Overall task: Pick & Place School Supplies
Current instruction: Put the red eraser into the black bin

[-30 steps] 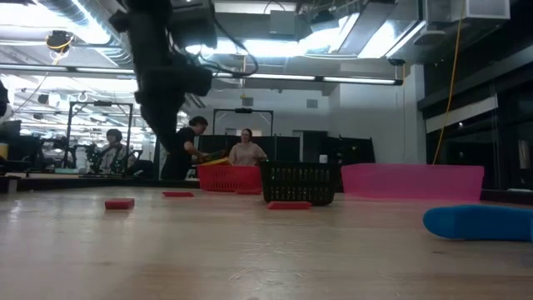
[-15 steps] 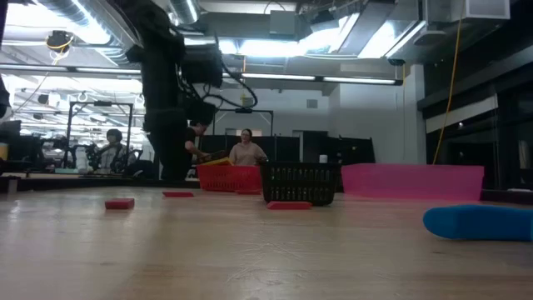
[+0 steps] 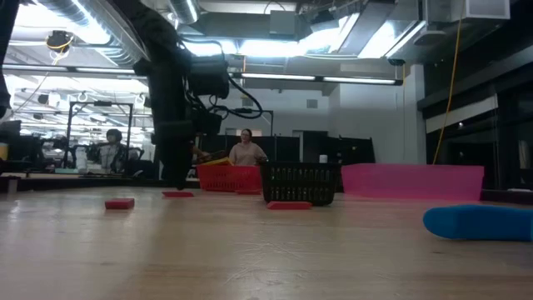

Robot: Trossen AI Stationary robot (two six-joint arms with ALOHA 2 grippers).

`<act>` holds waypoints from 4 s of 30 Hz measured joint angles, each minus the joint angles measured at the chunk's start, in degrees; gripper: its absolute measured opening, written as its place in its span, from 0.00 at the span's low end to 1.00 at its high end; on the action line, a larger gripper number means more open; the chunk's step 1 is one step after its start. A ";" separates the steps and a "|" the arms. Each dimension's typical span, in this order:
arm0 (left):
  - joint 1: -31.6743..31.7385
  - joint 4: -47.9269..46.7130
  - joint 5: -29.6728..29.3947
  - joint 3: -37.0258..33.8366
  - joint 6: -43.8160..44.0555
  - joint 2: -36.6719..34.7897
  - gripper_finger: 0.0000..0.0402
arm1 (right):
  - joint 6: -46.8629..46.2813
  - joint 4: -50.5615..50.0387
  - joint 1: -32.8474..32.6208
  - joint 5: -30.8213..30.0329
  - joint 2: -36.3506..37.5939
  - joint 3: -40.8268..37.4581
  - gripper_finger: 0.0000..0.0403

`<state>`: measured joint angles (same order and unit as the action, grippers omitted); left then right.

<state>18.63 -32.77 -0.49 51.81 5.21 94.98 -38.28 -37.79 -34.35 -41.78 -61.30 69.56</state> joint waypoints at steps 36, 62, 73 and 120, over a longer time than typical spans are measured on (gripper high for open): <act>-6.20 -0.63 -1.75 0.31 5.84 3.45 0.28 | 0.86 -0.92 -1.78 -0.58 0.00 0.00 0.23; -7.00 12.95 12.13 15.56 6.25 4.57 0.04 | 0.19 -3.26 -2.25 -1.33 -0.02 0.02 0.23; -1.99 9.15 15.21 27.13 -4.67 14.72 0.04 | -3.26 -3.48 -2.25 -1.34 -0.02 0.02 0.23; 7.10 -1.33 0.59 24.62 -18.93 12.70 0.15 | -7.83 -3.44 -2.34 -5.36 -0.02 0.02 0.23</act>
<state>25.73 -34.10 0.09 76.43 -13.72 107.68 -46.11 -41.23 -36.69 -47.13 -61.32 69.58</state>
